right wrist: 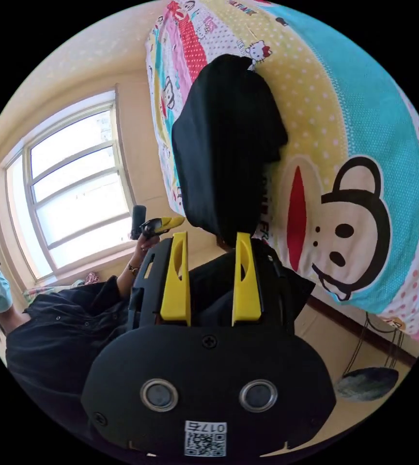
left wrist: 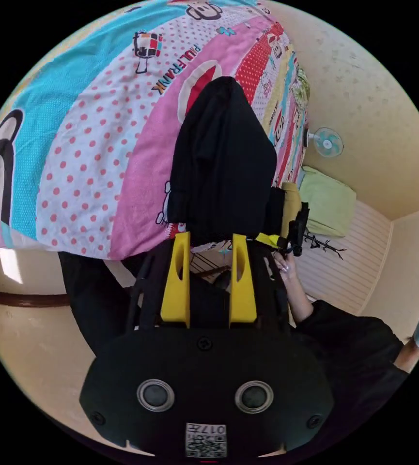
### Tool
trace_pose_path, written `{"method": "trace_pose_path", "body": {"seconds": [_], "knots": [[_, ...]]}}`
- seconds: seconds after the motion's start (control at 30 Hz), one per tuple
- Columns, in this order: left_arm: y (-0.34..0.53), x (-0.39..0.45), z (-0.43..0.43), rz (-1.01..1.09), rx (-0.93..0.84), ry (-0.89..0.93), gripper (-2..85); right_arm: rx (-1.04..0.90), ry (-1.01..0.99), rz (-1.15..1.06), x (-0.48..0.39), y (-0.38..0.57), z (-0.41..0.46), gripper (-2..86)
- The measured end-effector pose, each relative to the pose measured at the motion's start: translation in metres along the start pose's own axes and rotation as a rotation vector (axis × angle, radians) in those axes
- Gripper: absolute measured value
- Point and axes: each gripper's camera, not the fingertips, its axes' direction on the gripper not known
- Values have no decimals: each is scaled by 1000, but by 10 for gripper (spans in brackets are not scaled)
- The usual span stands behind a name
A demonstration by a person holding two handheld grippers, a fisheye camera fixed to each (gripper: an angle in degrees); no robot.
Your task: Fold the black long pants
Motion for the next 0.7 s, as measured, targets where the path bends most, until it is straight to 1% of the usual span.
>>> {"method": "trace_pose_path", "body": {"seconds": [0.07, 0.1, 0.13, 0.17, 0.2, 0.23, 0.27, 0.3, 0.4, 0.53, 0.6, 0.7], "knots": [[-22, 2, -10, 54, 88, 34, 179, 80, 16, 11, 1, -23, -6, 214], [-38, 2, -12, 77, 129, 51, 181, 97, 83, 20, 3, -41, -2, 244], [-47, -1, -10, 72, 136, 56, 183, 95, 112, 31, 5, -50, 2, 252], [-66, -6, -3, 56, 127, 65, 185, 63, 118, 64, 12, -67, 17, 268], [-83, -12, 11, 37, 80, 77, 190, 68, 147, 80, 13, -77, 29, 275], [-90, -15, 20, 23, 44, 82, 193, 76, 199, 86, 10, -79, 33, 279], [-99, -21, 42, 1, -47, 81, 192, 58, 290, 70, 0, -82, 41, 276], [-101, -23, 56, 5, -67, 84, 184, 63, 331, 41, -11, -80, 49, 275], [-90, -24, 54, 15, 23, 57, 170, 77, 402, 26, -33, -61, 78, 277], [-82, -20, 40, 26, 6, -30, 175, 183, 418, 91, -40, -46, 97, 271], [-78, -22, 24, 35, 1, -65, 183, 262, 359, 150, -40, -41, 96, 259], [-77, -38, 10, 45, 0, -29, 185, 301, 294, 181, -36, -38, 93, 246]]}}
